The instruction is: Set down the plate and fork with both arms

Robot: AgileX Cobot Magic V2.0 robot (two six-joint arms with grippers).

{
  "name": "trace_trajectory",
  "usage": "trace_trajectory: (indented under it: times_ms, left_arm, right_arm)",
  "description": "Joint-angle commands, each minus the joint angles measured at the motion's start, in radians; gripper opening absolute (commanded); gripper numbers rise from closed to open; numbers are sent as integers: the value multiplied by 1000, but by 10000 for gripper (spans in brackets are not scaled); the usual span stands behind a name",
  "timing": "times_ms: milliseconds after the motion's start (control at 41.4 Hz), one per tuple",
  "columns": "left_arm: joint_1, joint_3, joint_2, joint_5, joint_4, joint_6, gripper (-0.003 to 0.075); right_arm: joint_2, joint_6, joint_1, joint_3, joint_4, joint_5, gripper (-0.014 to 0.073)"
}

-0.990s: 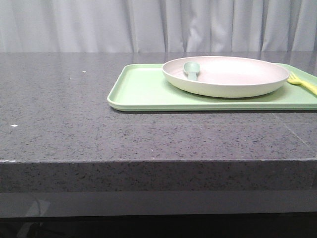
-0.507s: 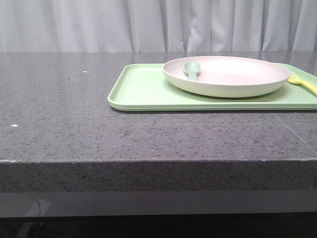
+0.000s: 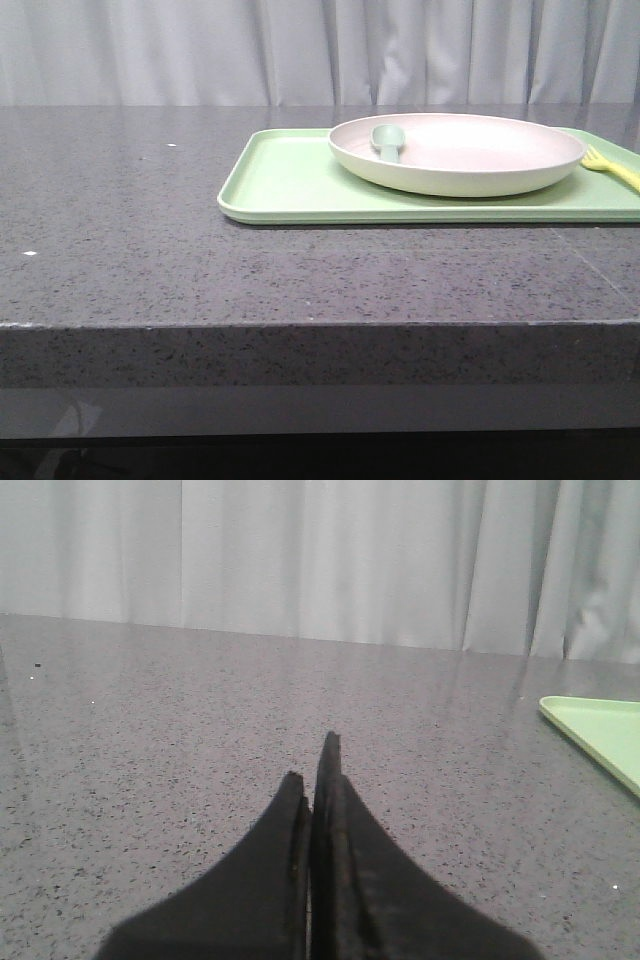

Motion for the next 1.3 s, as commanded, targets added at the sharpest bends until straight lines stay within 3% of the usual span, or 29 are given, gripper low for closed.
trace_trajectory:
  times_ms: [0, 217, 411, 724, 1280]
  left_arm:
    - [-2, 8, -26, -80, -6, 0, -20]
    - [-2, 8, -26, -80, -6, 0, -20]
    - [0, 8, -26, -80, -6, 0, -20]
    - [0, 8, -24, -80, -6, 0, -20]
    - [0, 8, -24, -80, -6, 0, -20]
  right_arm:
    - [-69, -7, -32, 79, -13, -224, -68]
    - [-278, -7, -86, 493, -10, -689, -68]
    - [-367, -7, -96, 724, -8, -928, -68]
    - [-414, -7, -124, 864, -8, -1045, -68]
    - [-414, -7, -154, 862, -6, -1067, -68]
